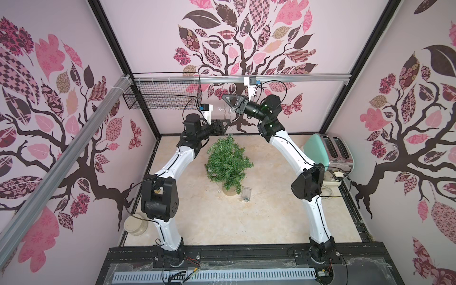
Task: Remove string lights from the small christmas tree
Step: Remove the light string from the Christmas tree.
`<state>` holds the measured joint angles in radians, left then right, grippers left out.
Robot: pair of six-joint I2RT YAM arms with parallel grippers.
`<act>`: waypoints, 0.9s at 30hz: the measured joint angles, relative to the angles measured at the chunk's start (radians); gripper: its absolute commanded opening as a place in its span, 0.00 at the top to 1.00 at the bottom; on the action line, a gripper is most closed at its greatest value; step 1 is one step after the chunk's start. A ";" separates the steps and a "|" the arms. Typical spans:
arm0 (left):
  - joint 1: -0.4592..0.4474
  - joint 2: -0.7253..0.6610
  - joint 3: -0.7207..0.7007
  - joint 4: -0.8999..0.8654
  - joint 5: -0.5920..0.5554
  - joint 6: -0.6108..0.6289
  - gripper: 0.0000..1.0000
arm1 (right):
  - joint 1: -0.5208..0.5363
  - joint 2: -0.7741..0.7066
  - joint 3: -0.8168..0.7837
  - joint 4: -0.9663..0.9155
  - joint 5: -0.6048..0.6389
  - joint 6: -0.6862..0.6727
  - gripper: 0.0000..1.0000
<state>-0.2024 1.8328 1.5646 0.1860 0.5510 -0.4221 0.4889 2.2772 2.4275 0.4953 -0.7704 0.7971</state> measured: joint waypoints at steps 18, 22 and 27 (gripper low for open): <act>0.083 -0.037 -0.051 0.127 -0.074 -0.125 0.44 | 0.002 -0.190 -0.263 0.129 -0.061 0.060 1.00; 0.098 -0.056 -0.066 0.132 -0.081 -0.131 0.51 | 0.006 -0.200 -0.291 0.129 -0.064 0.061 1.00; 0.105 -0.082 -0.077 0.127 -0.104 -0.127 0.62 | 0.008 -0.223 -0.327 0.116 -0.065 0.053 1.00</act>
<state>-0.0971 1.7508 1.4879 0.3134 0.4469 -0.5495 0.4965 2.0541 2.1006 0.6109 -0.8352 0.8501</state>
